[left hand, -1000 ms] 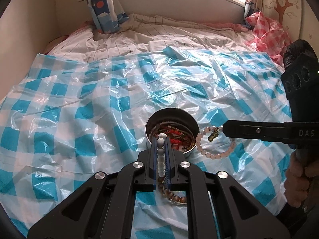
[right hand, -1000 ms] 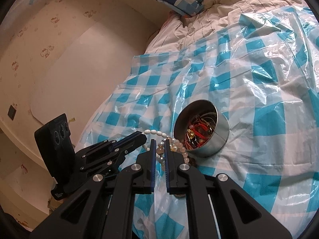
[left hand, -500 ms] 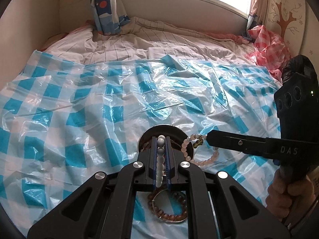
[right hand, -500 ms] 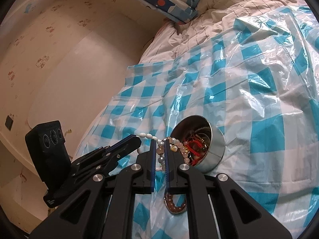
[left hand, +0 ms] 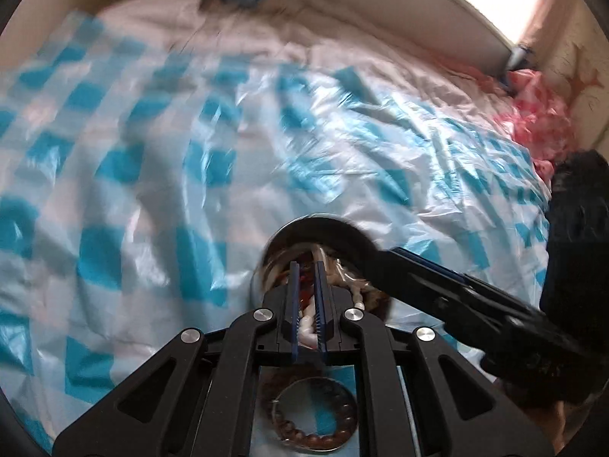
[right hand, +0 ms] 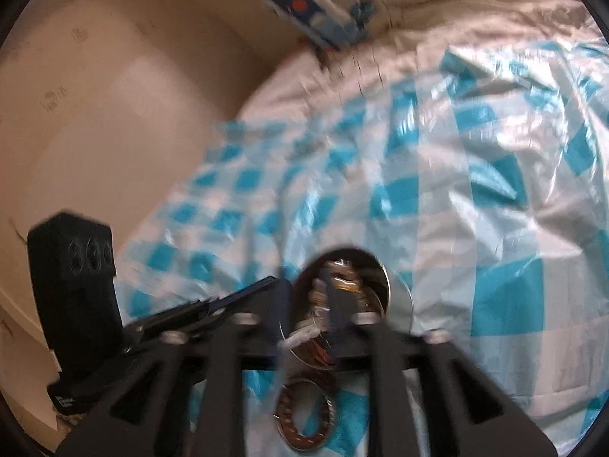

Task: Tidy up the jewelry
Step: 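Open both tools over the tin, dropping the white and pink bracelets inside, then grasp the brown bead bracelet with the left tool while the right tool grasps the silver bangle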

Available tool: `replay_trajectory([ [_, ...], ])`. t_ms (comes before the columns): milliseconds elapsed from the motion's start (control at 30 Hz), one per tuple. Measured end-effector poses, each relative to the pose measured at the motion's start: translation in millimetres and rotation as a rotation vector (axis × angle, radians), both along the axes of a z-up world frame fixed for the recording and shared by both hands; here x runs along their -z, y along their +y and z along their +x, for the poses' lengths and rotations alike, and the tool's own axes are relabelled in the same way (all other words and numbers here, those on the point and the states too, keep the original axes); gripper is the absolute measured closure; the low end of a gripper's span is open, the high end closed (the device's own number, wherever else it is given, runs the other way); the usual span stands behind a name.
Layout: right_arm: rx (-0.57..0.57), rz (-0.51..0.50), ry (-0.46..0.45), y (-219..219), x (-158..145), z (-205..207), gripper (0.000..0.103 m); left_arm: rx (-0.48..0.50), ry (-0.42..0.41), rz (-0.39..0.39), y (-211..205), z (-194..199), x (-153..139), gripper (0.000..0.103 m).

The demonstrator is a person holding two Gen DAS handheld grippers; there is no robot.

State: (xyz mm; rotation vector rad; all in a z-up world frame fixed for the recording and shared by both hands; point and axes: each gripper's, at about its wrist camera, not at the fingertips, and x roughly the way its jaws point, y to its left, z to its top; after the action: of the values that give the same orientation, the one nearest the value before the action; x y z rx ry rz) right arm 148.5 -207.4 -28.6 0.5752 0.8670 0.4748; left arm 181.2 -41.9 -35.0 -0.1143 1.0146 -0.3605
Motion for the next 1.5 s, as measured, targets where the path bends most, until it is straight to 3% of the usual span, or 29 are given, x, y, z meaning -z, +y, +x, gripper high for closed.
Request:
replay_trajectory([
  [133, -0.003, -0.009, 0.011, 0.6, 6.9, 0.0, 0.069, -0.051, -0.02, -0.021, 17.4, -0.8, -6.0, 0.093],
  [233, 0.006, -0.015, 0.017, -4.2, 7.0, -2.6, 0.068, -0.065, -0.019, 0.011, 26.7, -4.9, -4.6, 0.081],
  [333, 0.001, -0.054, 0.047, -7.5, 8.7, -6.0, 0.067, -0.053, -0.014, 0.041, 33.2, -8.8, -4.3, 0.078],
  [567, -0.075, -0.239, 0.078, -7.7, 7.1, -30.2, 0.06, 0.113, 0.032, 0.142, 23.5, -30.2, 10.9, 0.078],
  [700, -0.16, -0.319, 0.129, 5.0, 23.0, -41.4, 0.06, 0.202, 0.041, 0.253, 3.9, -48.4, 27.7, 0.078],
  [933, -0.229, -0.356, 0.118, 42.8, 39.8, -50.0, 0.061, 0.13, 0.055, 0.216, 22.8, -43.2, 26.3, 0.076],
  [1000, -0.245, -0.386, 0.111, 52.8, 44.3, -50.7, 0.071, 0.097, 0.048, 0.207, 31.0, -40.5, 23.2, 0.071],
  [1033, -0.252, -0.391, 0.111, 55.3, 46.2, -51.2, 0.088, 0.084, 0.048, 0.201, 34.2, -38.5, 22.1, 0.069],
  [1167, -0.271, -0.385, 0.099, 57.5, 43.4, -53.6, 0.096, 0.065, 0.054, 0.187, 43.0, -35.5, 20.7, 0.067],
  [1367, -0.259, -0.38, 0.076, 42.0, 28.1, -64.9, 0.096, 0.126, 0.046, 0.204, 29.4, -43.1, 23.7, 0.067],
  [1433, -0.241, -0.405, 0.079, 34.0, 26.4, -67.7, 0.096, 0.173, 0.028, 0.232, 16.4, -48.3, 25.7, 0.067],
  [1500, -0.219, -0.429, 0.084, 25.2, 26.0, -68.8, 0.096, 0.217, 0.013, 0.308, 1.5, -54.5, 34.0, 0.067],
])
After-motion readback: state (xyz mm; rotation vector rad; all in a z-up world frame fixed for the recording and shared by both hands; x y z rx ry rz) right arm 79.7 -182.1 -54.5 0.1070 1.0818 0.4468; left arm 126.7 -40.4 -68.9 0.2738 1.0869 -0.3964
